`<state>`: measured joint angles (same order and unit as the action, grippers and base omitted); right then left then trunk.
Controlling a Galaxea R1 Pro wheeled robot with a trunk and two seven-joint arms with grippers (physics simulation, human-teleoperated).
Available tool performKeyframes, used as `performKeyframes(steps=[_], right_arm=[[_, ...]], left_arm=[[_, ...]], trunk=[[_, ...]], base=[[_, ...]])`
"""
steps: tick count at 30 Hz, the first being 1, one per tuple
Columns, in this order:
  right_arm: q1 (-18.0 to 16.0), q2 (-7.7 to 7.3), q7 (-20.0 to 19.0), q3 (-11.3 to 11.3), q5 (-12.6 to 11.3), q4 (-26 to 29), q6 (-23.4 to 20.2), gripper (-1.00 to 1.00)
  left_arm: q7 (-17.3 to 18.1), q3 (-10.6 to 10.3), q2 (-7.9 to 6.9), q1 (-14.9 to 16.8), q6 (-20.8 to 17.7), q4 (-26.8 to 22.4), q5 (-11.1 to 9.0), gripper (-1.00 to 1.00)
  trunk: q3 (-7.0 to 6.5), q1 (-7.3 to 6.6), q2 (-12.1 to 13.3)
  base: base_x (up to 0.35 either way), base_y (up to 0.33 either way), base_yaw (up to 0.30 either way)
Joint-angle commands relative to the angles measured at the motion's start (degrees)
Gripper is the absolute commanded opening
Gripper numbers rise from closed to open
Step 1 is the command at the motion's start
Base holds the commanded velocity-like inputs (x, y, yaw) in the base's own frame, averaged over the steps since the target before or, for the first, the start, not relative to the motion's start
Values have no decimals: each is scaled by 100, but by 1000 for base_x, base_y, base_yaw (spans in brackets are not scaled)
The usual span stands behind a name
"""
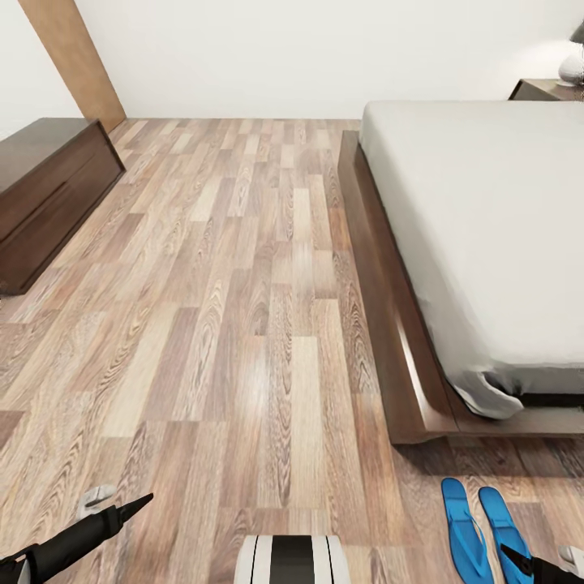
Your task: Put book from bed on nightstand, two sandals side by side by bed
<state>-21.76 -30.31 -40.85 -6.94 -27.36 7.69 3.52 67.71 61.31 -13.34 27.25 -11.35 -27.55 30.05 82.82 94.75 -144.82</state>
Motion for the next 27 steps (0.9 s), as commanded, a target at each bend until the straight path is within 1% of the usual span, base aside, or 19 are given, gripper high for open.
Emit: performKeyframes(steps=[1, 27], right_arm=[[-4, 0, -26, -45, 39, -10, 17, 100], [-4, 1, -26, -43, 41, -16, 17, 100]], left_arm=[[41, 48, 3, 9, -60, -5, 44, 100], [41, 48, 5, 9, -60, -5, 44, 100]], trunk=[[-19, -3, 0], [-595, -70, 35]], base=[[0, 0, 0], [0, 0, 0]])
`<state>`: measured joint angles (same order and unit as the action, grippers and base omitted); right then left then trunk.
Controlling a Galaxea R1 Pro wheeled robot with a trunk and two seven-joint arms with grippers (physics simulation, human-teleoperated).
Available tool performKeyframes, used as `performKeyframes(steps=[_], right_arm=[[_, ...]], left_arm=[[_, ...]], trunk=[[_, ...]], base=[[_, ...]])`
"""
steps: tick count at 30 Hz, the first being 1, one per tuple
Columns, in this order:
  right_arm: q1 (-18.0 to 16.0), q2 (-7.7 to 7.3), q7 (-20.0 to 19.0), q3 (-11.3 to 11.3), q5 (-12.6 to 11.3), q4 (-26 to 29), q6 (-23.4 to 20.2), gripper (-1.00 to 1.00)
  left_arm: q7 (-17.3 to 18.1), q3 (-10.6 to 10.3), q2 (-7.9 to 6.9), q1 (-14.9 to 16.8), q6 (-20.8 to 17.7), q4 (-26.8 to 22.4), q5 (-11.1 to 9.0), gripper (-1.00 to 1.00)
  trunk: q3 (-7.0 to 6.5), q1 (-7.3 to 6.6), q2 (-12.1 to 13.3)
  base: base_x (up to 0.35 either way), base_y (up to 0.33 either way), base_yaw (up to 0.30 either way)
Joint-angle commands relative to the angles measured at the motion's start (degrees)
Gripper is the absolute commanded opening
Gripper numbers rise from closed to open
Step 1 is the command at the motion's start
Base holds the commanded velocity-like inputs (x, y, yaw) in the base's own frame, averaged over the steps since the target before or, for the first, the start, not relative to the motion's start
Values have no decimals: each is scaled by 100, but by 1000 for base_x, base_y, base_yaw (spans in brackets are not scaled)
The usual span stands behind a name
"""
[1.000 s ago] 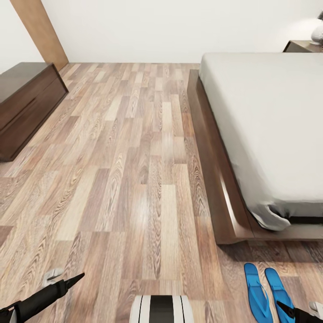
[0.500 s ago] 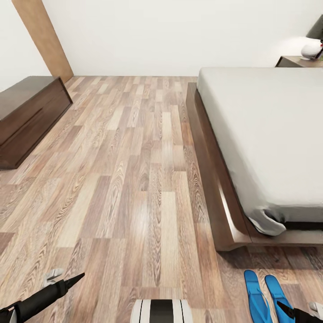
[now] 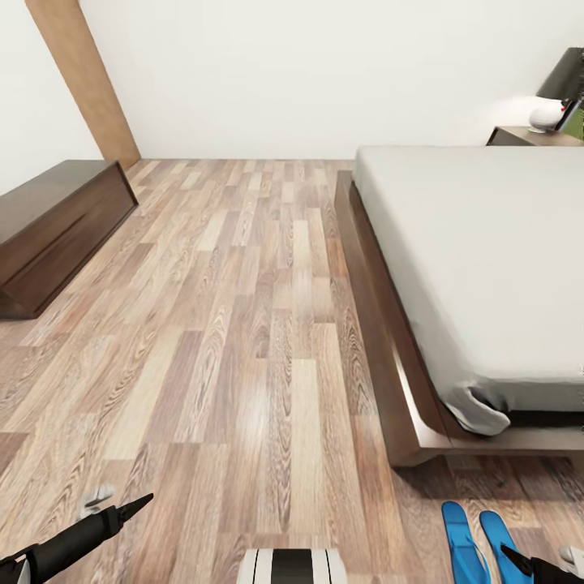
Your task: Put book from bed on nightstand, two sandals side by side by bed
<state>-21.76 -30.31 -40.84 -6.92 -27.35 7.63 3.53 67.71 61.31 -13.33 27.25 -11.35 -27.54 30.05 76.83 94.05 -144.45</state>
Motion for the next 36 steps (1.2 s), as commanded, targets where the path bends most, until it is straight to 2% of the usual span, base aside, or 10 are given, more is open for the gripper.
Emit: performKeyframes(steps=[1, 12, 15, 17, 22, 24, 26, 28, 34, 36], right_arm=[[-4, 2, -28, -42, 42, -9, 15, 100], [-5, 7, -21, -38, 43, -15, 17, 100], [-5, 47, -21, -38, 45, -15, 17, 100], [-4, 123, -21, -37, 50, -20, 17, 100], [-4, 674, -5, -34, 88, -30, 22, 100], [-4, 797, 0, -32, 93, -36, 22, 100], [-4, 885, 3, -28, 99, -39, 22, 100], [-4, 971, 8, -19, 108, -49, 22, 100], [-4, 1119, 14, 3, 115, -234, 24, 100], [-4, 1130, 14, 8, 116, -250, 25, 100]], left_arm=[[41, 48, 5, 9, -60, -5, 44, 100], [39, 46, 11, 9, -58, -5, 44, 100], [-12, 46, 65, 9, -43, -5, 44, 100], [-126, 44, 97, 9, -38, -5, 46, 100], [-873, -106, 343, 9, 49, -2, 51, 100], [-1078, -153, 443, 9, 133, 15, 52, 100], [-1259, -179, 550, 9, 241, 99, 56, 100], [-1485, -196, 634, 9, 452, 351, 149, 100], [-2103, -206, 692, 9, 969, 990, 646, 100], [-2245, -206, 696, 9, 1025, 1144, 713, 100]], trunk=[[-19, -3, 0], [-263, -32, 15], [-329, -39, 19], [-374, -45, 21], [-484, -58, 28], [-529, -63, 31], [-573, -68, 33], [-617, -73, 36], [-750, -88, 44], [-794, -94, 47]], base=[[0, 0, 0], [0, 0, 0], [0, 0, 0], [0, 0, 0], [0, 0, 0], [0, 0, 0], [0, 0, 0], [0, 0, 0], [0, 0, 0], [0, 0, 0]])
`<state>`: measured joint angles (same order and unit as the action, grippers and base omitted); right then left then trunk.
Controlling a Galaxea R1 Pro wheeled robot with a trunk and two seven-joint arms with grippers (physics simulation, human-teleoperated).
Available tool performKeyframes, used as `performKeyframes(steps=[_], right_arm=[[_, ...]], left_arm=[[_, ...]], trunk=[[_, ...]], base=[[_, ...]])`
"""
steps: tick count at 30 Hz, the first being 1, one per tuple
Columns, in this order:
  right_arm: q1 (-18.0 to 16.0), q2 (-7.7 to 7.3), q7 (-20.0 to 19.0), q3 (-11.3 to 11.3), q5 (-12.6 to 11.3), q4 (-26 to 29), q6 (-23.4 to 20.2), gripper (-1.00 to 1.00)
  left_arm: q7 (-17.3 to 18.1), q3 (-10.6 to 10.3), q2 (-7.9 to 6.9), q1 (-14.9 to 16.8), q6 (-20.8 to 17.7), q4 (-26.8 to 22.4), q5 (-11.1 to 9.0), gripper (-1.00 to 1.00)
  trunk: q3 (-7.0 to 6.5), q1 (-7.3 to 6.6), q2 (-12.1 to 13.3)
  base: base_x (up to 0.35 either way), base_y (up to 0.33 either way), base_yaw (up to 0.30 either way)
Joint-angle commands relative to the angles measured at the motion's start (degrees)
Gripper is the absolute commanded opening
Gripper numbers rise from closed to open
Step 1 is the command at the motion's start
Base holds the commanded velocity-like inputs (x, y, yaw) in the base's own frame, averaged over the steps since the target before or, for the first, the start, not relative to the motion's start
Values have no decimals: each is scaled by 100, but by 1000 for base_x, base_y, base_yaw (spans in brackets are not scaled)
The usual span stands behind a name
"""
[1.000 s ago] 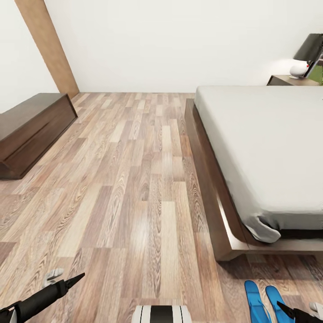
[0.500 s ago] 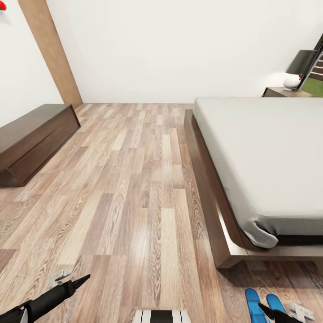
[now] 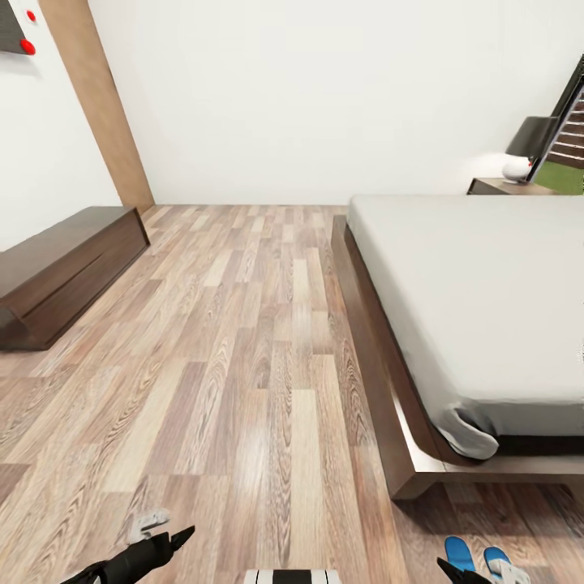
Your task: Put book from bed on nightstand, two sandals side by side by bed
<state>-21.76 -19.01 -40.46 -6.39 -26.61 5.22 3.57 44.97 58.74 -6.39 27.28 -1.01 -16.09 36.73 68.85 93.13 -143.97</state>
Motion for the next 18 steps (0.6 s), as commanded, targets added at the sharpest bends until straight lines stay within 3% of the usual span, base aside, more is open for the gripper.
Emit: performKeyframes(steps=[1, 9, 18], right_arm=[[-4, 4, -24, -46, 42, -17, 20, 100], [-4, 34, -24, -39, 42, -29, 20, 100], [-5, 46, -24, -46, 42, -44, 21, 100]], left_arm=[[-39, 50, 4, 6, 13, 86, 70, 100], [-222, 54, 87, 6, 299, 370, 114, 100], [-787, 58, 161, 6, 516, 682, 90, 100]], trunk=[[-19, -4, 0], [-196, -24, 10], [-395, -47, 23]], base=[[0, 0, 0], [0, 0, 0], [0, 0, 0]])
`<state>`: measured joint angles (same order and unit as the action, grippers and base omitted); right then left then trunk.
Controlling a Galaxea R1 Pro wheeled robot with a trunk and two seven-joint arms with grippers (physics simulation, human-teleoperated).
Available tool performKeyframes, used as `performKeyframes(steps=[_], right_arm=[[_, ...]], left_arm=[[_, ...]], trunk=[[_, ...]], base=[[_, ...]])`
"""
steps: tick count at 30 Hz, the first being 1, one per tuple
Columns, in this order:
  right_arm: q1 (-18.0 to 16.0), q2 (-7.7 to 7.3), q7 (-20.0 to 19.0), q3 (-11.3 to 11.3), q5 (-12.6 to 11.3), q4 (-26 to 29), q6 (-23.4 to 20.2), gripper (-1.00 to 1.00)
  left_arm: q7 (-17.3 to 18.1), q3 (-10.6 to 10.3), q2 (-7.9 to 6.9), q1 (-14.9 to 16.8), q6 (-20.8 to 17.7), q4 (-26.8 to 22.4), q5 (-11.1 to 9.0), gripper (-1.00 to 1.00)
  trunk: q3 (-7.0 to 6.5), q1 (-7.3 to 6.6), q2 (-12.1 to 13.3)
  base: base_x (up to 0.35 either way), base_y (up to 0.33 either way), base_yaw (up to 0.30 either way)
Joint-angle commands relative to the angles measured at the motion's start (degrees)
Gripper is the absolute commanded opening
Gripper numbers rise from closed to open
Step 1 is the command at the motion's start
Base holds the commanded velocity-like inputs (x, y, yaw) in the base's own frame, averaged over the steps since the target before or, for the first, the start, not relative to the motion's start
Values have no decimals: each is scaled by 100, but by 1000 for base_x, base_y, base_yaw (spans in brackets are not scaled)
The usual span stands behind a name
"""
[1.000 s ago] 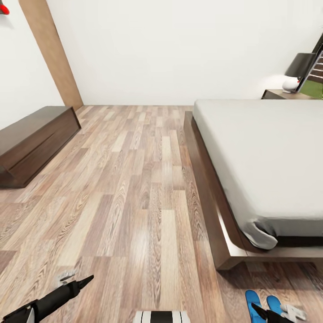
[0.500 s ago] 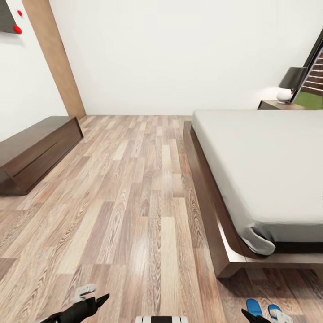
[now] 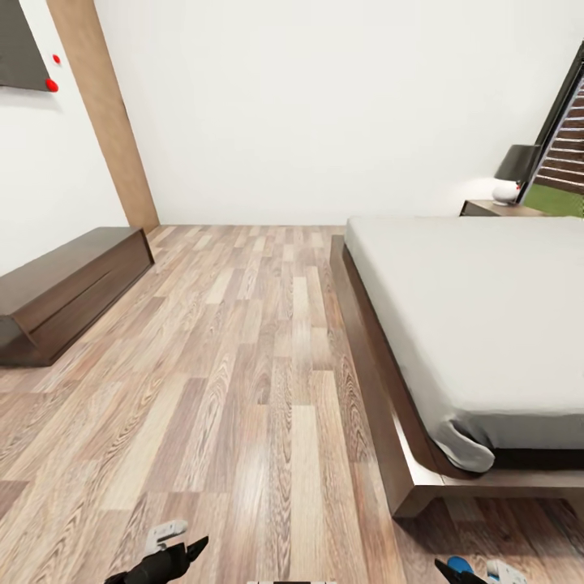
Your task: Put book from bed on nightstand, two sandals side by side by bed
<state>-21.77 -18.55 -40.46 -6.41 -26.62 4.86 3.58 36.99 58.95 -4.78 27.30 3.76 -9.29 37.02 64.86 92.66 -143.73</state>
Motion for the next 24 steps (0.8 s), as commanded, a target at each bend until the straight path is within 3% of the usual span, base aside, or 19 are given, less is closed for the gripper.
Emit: performKeyframes(steps=[1, 6, 12, 14, 17, 24], right_arm=[[-4, 0, -23, -44, 42, -9, 20, 100], [-3, 0, -29, -45, 149, -13, 20, 100], [-3, 45, 125, -42, 1029, -106, 13, 100], [-4, 121, 503, -40, 1332, -128, 12, 100], [-3, 239, 848, -43, 1525, -138, 12, 100], [-3, 304, 1013, -45, 1622, -135, 12, 100]], left_arm=[[1, 37, 0, 3, 40, 10, 57, 100], [-42, 37, 9, 3, 45, 43, 49, 100], [-105, 37, 124, 3, 45, 42, 76, 100], [-168, 37, 172, 3, 45, 42, 82, 100], [-204, 37, 195, 3, 46, 41, 85, 100], [-250, 36, 205, 3, 46, 41, 86, 100]], trunk=[[-18, -4, 0], [-129, -16, 7], [-262, -32, 15], [-306, -37, 17], [-373, -45, 21], [-528, -63, 31]], base=[[0, 0, 0], [0, 0, 0], [0, 0, 0], [0, 0, 0], [0, 0, 0], [0, 0, 0]])
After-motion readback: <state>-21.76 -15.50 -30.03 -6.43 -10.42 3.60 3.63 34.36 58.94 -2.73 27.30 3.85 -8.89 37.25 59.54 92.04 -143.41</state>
